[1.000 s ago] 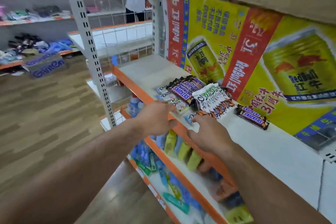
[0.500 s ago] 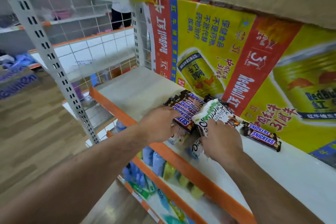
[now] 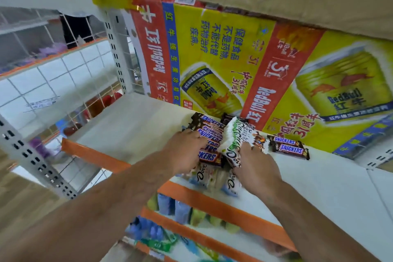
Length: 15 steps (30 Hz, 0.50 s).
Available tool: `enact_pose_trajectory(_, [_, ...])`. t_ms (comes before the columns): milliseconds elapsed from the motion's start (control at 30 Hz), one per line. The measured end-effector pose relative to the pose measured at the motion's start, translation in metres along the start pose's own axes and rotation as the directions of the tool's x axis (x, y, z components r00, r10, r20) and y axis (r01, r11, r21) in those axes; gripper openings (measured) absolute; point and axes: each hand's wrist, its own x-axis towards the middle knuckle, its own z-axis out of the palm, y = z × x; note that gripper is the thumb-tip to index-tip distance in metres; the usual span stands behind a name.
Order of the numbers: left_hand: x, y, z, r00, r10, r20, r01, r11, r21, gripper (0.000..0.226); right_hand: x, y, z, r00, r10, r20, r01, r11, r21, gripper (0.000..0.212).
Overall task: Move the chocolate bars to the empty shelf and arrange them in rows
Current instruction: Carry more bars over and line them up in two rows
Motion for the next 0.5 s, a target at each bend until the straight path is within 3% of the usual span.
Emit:
enact_pose_trajectory(167, [0.000, -0.011, 0.000, 0.999, 0.043, 0.016, -0.040, 0.985, -0.168, 0.020, -0.017, -0.007, 0.000, 0.974, 0.162, 0.159, -0.191, 0.963, 0.192, 0.015])
enact_pose_trajectory(267, [0.002, -0.014, -0.002, 0.997, 0.074, 0.018, -0.066, 0.963, -0.263, 0.020, -0.037, -0.007, -0.006, 0.956, 0.245, 0.160, -0.284, 0.911, 0.299, 0.015])
enact_pose_trajectory(500, [0.011, 0.013, -0.012, 0.977, 0.136, 0.165, -0.025, 0.837, -0.546, 0.020, -0.094, 0.009, -0.031, 0.864, 0.448, 0.230, -0.497, 0.687, 0.530, 0.015])
